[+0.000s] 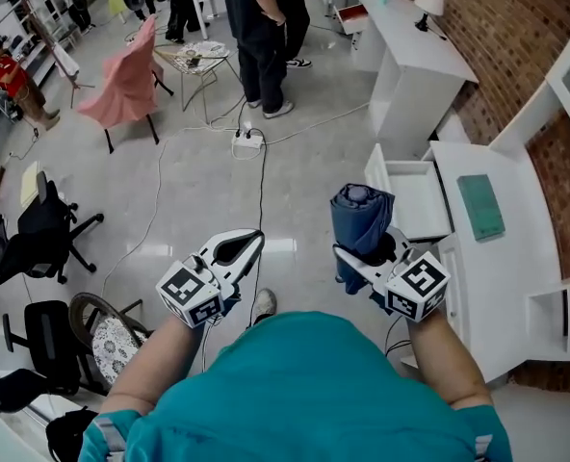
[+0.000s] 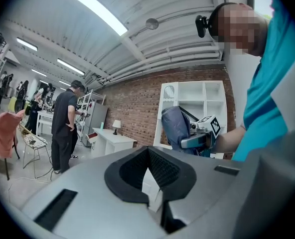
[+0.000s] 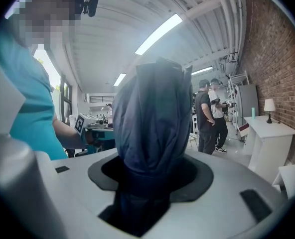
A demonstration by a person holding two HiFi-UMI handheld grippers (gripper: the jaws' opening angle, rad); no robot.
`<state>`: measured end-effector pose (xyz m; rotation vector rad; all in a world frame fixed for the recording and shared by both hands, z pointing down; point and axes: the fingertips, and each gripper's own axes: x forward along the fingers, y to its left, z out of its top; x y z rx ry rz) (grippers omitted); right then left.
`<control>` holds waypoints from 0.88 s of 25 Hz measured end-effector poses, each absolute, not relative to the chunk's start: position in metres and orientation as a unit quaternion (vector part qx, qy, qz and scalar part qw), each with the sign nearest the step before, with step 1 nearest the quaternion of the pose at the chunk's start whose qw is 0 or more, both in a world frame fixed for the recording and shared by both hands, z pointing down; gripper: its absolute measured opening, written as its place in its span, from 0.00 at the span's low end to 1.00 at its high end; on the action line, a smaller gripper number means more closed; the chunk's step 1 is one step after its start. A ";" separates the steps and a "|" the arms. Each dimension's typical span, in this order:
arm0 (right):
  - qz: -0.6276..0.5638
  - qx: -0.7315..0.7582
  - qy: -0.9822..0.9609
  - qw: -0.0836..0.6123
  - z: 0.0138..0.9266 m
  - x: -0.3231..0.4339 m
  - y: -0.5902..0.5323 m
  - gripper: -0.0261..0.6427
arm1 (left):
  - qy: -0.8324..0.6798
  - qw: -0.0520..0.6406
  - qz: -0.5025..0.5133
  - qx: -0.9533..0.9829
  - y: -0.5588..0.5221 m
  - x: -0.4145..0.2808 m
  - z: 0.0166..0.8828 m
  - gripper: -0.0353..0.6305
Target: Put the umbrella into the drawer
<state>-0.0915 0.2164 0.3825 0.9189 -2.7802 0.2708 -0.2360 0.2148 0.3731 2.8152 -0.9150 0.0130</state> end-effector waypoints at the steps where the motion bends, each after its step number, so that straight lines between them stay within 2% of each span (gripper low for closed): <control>1: 0.092 0.311 -0.941 0.099 0.382 -0.099 0.204 0.41 | -0.310 0.096 0.007 0.946 0.200 -0.244 0.373 0.08; 6: 0.099 0.314 -0.939 0.096 0.380 -0.138 0.139 0.41 | -0.284 0.080 0.010 0.955 0.140 -0.280 0.369 0.08; 12: 0.102 0.319 -0.937 0.095 0.376 -0.179 0.080 0.41 | -0.297 0.104 0.013 0.949 0.079 -0.324 0.365 0.08; 22: 0.111 0.329 -0.933 0.096 0.378 -0.206 0.014 0.41 | -0.306 0.109 -0.002 0.946 0.021 -0.375 0.371 0.08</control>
